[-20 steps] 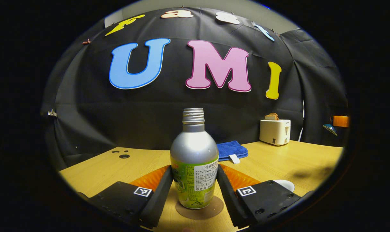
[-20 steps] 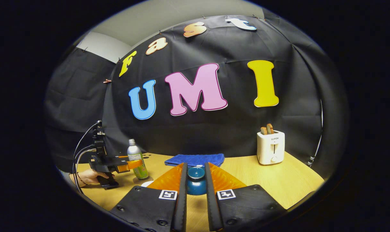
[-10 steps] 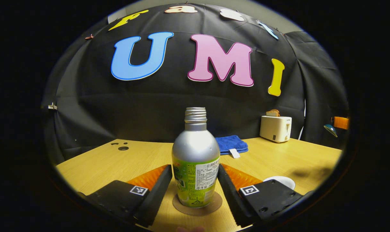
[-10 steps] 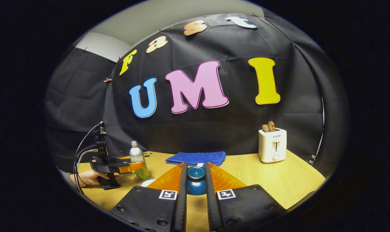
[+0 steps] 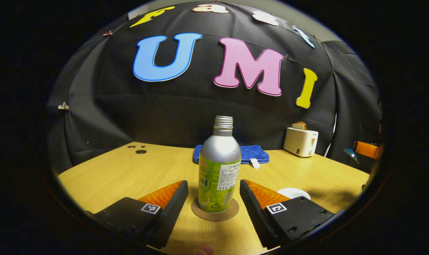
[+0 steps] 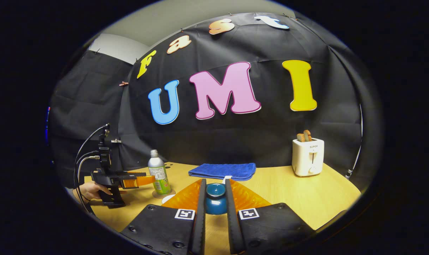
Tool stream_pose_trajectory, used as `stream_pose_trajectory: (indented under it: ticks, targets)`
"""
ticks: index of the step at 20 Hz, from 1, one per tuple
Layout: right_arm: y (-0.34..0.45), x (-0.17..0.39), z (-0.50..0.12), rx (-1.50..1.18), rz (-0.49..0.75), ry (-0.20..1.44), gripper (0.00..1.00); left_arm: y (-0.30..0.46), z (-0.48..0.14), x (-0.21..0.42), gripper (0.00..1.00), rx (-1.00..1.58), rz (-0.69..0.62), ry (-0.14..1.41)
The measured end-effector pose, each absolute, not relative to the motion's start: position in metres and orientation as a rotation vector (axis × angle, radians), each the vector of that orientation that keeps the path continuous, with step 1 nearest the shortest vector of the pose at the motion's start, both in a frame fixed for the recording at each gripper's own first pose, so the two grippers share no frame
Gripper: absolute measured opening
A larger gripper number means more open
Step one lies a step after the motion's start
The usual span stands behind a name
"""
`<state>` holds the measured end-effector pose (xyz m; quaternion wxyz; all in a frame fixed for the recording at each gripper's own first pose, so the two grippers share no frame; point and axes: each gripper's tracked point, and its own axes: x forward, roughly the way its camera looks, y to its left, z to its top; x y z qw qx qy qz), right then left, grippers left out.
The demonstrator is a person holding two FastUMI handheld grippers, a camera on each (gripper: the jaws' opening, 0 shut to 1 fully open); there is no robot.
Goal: Open the teacup lid with one hand, grasp the water bottle and pour water into the teacup with the other hand; after pouring, place the water bottle on the coaster and then close the teacup lid.
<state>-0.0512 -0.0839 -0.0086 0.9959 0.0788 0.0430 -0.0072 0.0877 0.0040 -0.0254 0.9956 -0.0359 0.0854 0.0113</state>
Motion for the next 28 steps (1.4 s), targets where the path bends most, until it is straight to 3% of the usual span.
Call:
stream_pose_trajectory:
  ticks: [14, 27, 28]
  targets:
    - [0.020, 0.026, -0.075, 0.086, 0.131, 0.314, 0.30, 0.012, 0.004, 0.056, 0.93, 0.020, 0.031, 0.061]
    - [0.034, 0.042, -0.106, 0.091, 0.150, 0.385, 0.30, 0.022, -0.005, 0.058, 0.93, 0.020, 0.038, 0.077]
    - [0.035, 0.042, -0.107, 0.094, 0.154, 0.385, 0.25, 0.023, -0.004, 0.059, 0.93, 0.020, 0.038, 0.077]
